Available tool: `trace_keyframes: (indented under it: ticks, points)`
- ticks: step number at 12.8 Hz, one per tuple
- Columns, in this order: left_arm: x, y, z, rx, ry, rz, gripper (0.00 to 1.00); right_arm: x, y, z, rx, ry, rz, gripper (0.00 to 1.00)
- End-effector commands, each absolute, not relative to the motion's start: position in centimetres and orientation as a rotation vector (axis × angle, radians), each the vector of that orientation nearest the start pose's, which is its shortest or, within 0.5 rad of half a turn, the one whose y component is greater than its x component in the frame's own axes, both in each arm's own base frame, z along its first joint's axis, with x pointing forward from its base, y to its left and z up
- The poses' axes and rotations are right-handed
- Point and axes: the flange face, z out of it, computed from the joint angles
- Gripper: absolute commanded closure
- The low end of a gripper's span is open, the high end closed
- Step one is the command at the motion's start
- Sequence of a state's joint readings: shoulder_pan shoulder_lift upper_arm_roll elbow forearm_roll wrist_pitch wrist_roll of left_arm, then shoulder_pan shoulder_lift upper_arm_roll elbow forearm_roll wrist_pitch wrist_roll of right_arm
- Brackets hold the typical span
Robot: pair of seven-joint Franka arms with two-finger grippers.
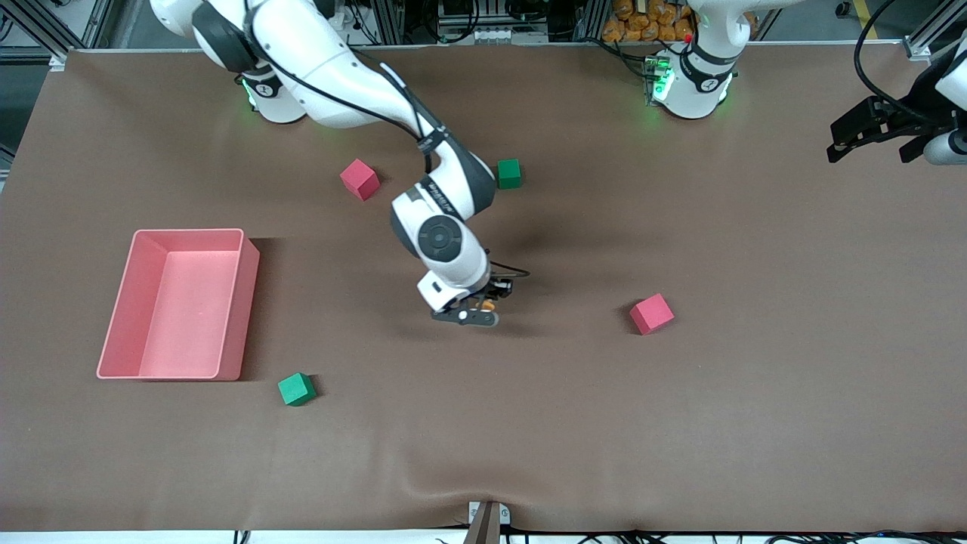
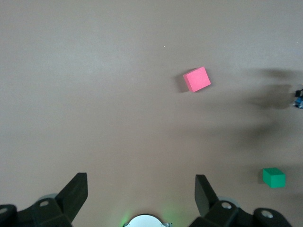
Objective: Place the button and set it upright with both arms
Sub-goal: 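Carry the button with the right gripper to the table middle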
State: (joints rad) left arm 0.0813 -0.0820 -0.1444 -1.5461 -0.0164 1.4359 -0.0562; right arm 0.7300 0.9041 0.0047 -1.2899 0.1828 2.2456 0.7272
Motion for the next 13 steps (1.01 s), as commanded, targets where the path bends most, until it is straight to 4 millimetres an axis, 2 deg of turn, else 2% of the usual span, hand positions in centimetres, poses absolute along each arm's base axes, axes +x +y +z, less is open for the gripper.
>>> trace_keyframes:
  ticks: [1,5,6,7,8,9,11,12,13]
  points:
    - [51.3,-3.7,67.2,-3.137,0.032,0.049,0.0,54.6,52.8,19.0,-3.033,0.072,0.061,1.0]
    - [51.5,-4.0,66.7,-3.137,0.039,0.064,0.0,53.5,53.6,17.6,-3.052,0.037,0.069,1.0]
    - [51.6,-3.9,66.6,-3.134,0.036,0.066,0.0,53.5,53.4,17.5,-3.055,0.04,0.071,0.71]
    - [51.6,-3.9,66.6,-3.134,0.039,0.066,0.0,53.6,53.4,17.5,-3.057,0.041,0.065,0.01]
    - [51.6,-3.9,66.7,-3.136,0.039,0.063,0.0,54.3,52.9,18.1,-3.05,0.056,0.058,0.0]
    - [51.7,-3.9,66.5,-3.136,0.039,0.068,0.0,55.4,52.4,19.9,-3.036,0.077,0.039,0.0]
    - [51.9,-4.0,66.1,-3.135,0.041,0.078,0.0,58.2,50.0,25.1,-2.99,0.151,0.004,0.0]
    - [52.0,-4.1,66.1,-3.135,0.044,0.08,0.0,59.3,48.2,26.9,-2.998,0.183,0.03,0.0]
    - [52.1,-4.2,65.8,-3.135,0.046,0.087,0.0,61.1,46.4,30.5,-2.98,0.22,0.031,0.0]
